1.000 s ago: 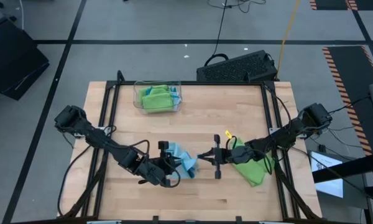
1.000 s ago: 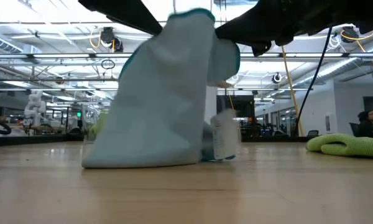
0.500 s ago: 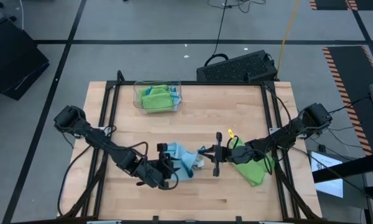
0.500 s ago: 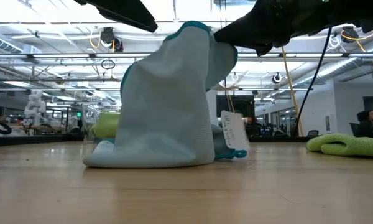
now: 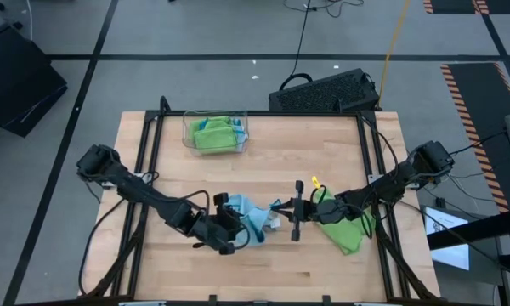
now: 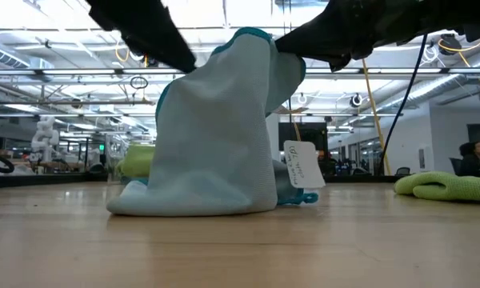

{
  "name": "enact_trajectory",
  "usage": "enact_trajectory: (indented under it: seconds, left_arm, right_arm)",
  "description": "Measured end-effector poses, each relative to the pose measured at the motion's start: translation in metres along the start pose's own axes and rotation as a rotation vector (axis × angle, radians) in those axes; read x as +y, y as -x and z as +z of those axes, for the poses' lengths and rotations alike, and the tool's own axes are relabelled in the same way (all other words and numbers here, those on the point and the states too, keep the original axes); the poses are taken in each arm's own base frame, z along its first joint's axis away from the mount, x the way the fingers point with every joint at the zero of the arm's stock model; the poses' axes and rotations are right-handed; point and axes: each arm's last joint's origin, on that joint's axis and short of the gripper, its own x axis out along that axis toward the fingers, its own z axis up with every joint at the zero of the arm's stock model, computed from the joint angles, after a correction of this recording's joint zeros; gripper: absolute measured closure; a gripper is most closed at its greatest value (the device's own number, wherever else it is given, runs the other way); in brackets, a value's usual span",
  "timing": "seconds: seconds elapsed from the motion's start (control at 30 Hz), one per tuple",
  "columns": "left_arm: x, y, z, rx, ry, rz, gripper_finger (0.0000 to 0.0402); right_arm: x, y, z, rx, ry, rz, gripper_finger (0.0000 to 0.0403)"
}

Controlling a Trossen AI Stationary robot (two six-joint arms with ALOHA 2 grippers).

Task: Fold microfiber towels
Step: Fold the blue microfiber cloth

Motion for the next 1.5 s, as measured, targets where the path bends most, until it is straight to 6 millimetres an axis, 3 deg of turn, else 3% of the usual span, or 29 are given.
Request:
enact_trajectory:
  seconds: [0.3,0.43,0.83,1.27,1.5]
  left_arm:
    - [0.006,-0.023,-0.002,0.011,-0.131,0.065,0.0177]
    - [0.011,-0.026,0.0,0.011,-0.152,0.084,0.0202]
    - [0.005,-0.022,-0.001,0.002,-0.213,0.068,0.0331]
    - [-0.003,-0.017,-0.003,-0.015,-0.23,0.08,0.0324]
    - [-0.007,-0.013,-0.006,-0.008,-0.257,0.077,0.0359]
  right_arm:
    - [0.0,0.0,0.0,0.004,-0.008,0.001,0.0401]
    - [0.0,0.0,-0.002,0.015,-0.001,0.0,0.0401]
    - [0.0,0.0,-0.002,0.021,0.002,0.0,0.0401]
    - [0.0,0.0,-0.002,0.024,-0.004,-0.003,0.0401]
    - [-0.001,0.0,-0.003,0.025,-0.003,-0.005,0.0401]
